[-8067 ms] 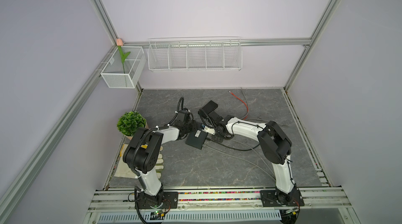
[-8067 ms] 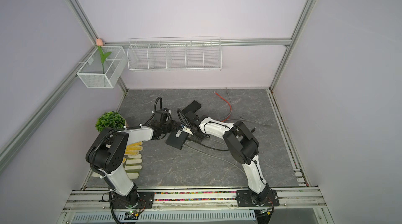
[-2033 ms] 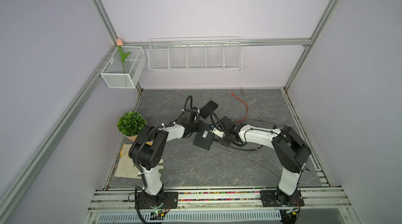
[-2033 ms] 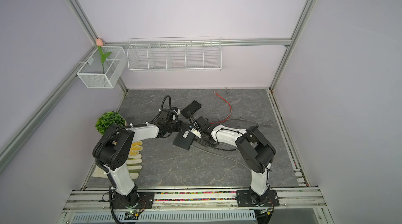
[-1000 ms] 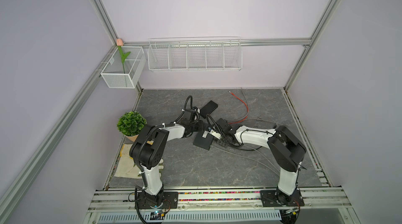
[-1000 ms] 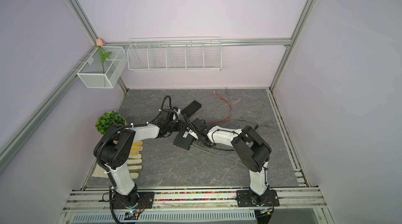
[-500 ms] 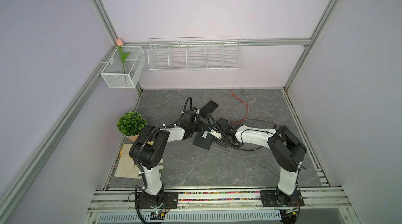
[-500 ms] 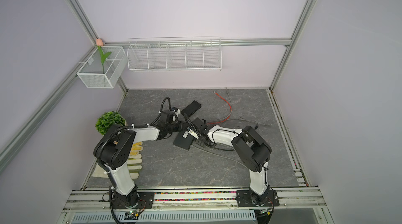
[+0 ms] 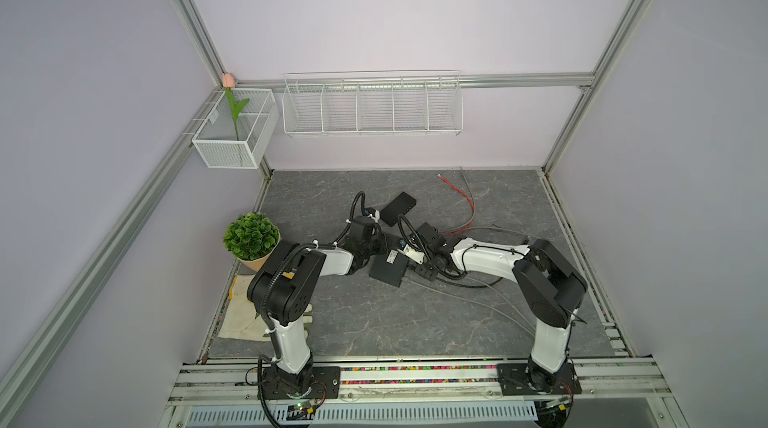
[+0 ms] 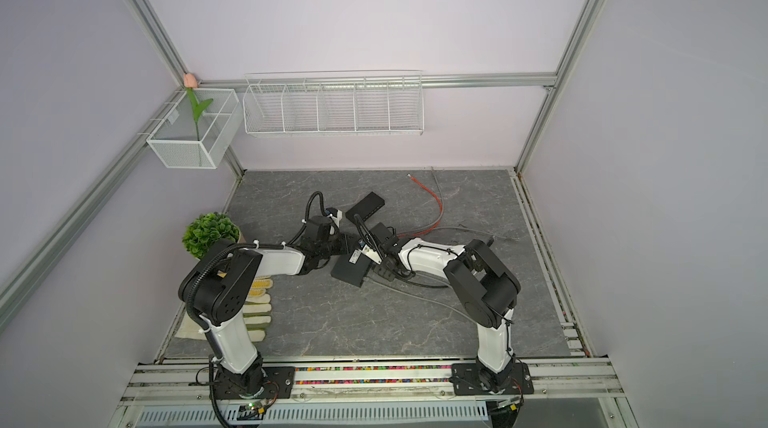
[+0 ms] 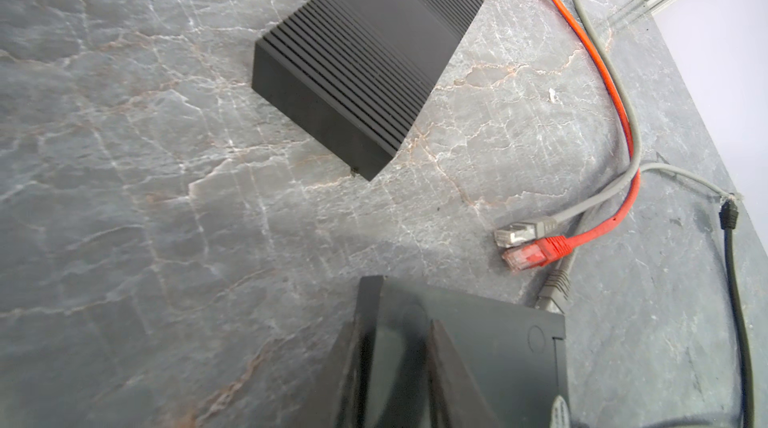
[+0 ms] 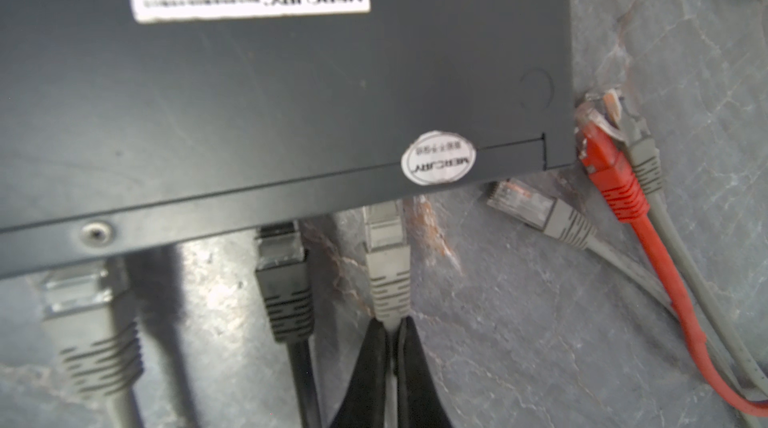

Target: Insert the plug into the switch port

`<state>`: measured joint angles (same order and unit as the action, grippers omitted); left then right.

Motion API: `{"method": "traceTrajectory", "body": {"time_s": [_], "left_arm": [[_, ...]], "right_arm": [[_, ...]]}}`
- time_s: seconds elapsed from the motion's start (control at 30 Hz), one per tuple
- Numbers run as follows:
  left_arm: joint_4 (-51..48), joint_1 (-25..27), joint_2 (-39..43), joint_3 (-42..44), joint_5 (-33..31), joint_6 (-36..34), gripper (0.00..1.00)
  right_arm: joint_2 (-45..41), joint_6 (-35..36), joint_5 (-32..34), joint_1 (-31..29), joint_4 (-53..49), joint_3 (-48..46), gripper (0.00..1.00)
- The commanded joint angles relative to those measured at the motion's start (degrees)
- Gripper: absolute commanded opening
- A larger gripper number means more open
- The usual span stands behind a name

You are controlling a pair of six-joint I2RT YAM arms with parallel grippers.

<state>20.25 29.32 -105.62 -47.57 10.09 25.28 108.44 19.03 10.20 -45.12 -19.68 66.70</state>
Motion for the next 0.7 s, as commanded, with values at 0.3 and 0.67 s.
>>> {"method": "traceTrajectory", "body": {"time_s": [0.3, 0.67], "left_arm": [[-6.5, 4.9, -1.0, 3.3, 5.7, 1.4, 0.27], [-5.9, 6.8, -0.6, 4.3, 4.9, 1.8, 0.27]], "right_arm": [[-2.8, -2.0, -10.4, -0.8, 16.0, 1.3, 0.06], [-2.2, -2.8, -11.8, -0.3, 19.0, 1.8, 0.07]]}}
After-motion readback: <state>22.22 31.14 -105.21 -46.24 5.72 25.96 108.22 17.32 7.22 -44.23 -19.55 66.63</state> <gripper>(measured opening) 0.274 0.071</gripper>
